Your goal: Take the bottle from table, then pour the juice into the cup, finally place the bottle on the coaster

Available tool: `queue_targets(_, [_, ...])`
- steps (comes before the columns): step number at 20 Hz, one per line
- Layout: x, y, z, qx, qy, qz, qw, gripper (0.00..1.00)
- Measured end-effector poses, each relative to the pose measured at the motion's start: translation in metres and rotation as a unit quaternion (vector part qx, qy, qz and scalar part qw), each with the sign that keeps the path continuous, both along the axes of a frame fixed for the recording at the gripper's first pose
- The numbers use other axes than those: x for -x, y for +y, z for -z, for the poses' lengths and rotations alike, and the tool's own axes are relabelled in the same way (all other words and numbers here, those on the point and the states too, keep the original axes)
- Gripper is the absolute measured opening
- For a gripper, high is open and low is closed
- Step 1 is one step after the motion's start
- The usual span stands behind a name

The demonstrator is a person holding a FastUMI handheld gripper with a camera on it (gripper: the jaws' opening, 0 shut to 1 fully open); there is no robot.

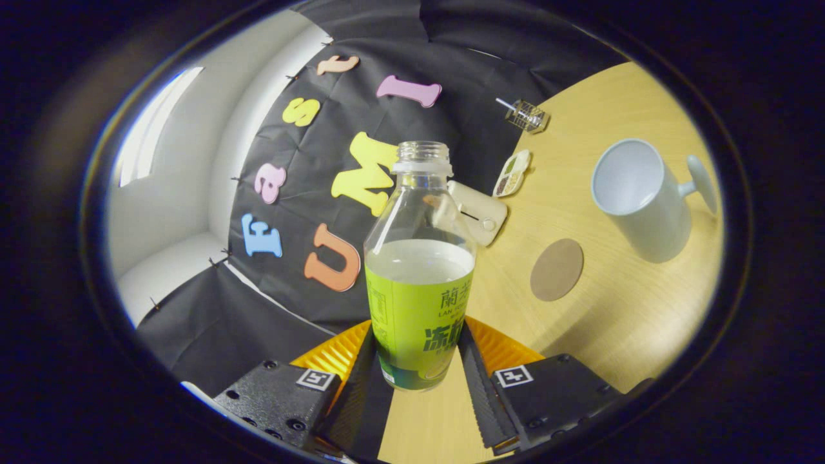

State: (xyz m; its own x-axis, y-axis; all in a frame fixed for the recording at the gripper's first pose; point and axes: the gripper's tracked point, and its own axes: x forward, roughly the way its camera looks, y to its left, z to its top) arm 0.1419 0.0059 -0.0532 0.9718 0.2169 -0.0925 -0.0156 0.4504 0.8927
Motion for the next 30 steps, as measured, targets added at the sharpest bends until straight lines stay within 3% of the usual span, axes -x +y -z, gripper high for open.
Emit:
queue_targets(15, [-0.006,-0.009,-0.016,-0.136,-0.018,0.021,0.990,0.75])
queue_targets(30, [-0.007,-0.026,-0.029,-0.240,-0.032,0.044,0.969,0.75])
